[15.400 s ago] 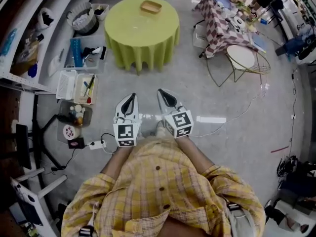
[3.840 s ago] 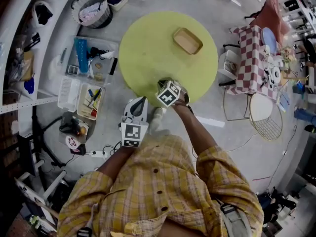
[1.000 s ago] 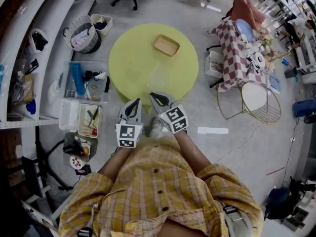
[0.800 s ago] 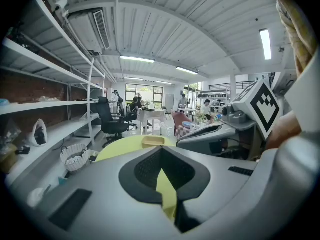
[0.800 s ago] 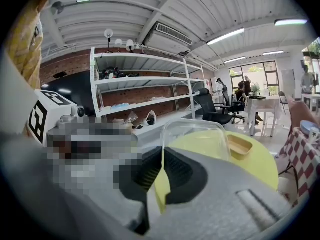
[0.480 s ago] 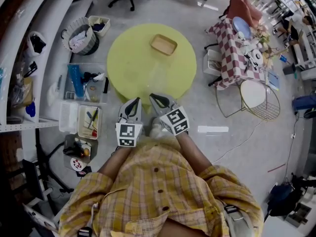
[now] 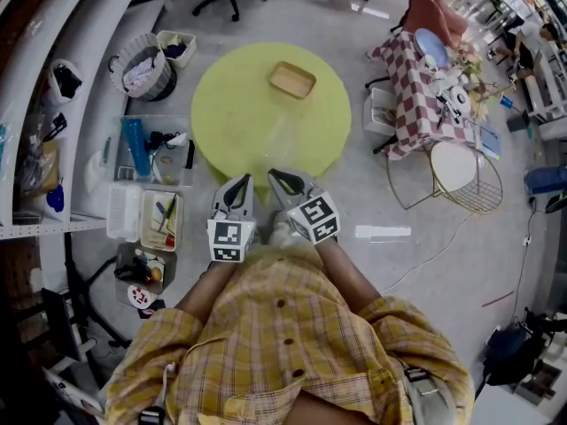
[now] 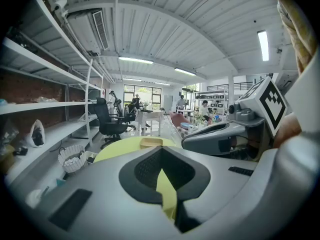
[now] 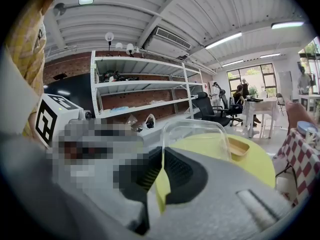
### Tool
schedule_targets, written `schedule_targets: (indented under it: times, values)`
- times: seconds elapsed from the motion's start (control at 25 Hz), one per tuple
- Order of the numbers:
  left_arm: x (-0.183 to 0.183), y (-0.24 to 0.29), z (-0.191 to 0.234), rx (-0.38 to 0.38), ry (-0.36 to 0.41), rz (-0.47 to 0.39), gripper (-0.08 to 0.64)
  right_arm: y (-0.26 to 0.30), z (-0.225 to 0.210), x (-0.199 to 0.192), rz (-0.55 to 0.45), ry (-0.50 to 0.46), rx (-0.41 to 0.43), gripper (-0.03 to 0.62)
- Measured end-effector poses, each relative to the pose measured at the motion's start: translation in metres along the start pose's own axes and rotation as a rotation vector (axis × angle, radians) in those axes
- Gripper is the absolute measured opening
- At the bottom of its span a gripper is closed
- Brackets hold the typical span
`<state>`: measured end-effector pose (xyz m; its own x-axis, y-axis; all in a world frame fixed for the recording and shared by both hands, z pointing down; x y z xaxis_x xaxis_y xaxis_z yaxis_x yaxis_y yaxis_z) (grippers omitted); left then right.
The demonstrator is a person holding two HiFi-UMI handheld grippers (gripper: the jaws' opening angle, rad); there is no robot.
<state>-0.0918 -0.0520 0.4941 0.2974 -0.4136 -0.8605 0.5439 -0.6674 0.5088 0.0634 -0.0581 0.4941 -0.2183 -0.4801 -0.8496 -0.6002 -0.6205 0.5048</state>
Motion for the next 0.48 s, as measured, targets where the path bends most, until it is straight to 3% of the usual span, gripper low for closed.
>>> schedule_targets:
  times: [0.48]
  values:
    - [-0.0023,-0.0057,-0.0015,-0.007,-0.001,-0.008,0.003,-0.0073,0.0042,0.0001,-0.004,0.007,-0.014,0.011]
Point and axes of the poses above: the fingertips, and each gripper's own axes: y forward along the fingers, z to its left, x out of its top, the point moved 9 cm from there along -y, backward along the fingers, and after that the axes turned 10 degrees about z, right-handed, at the moved point
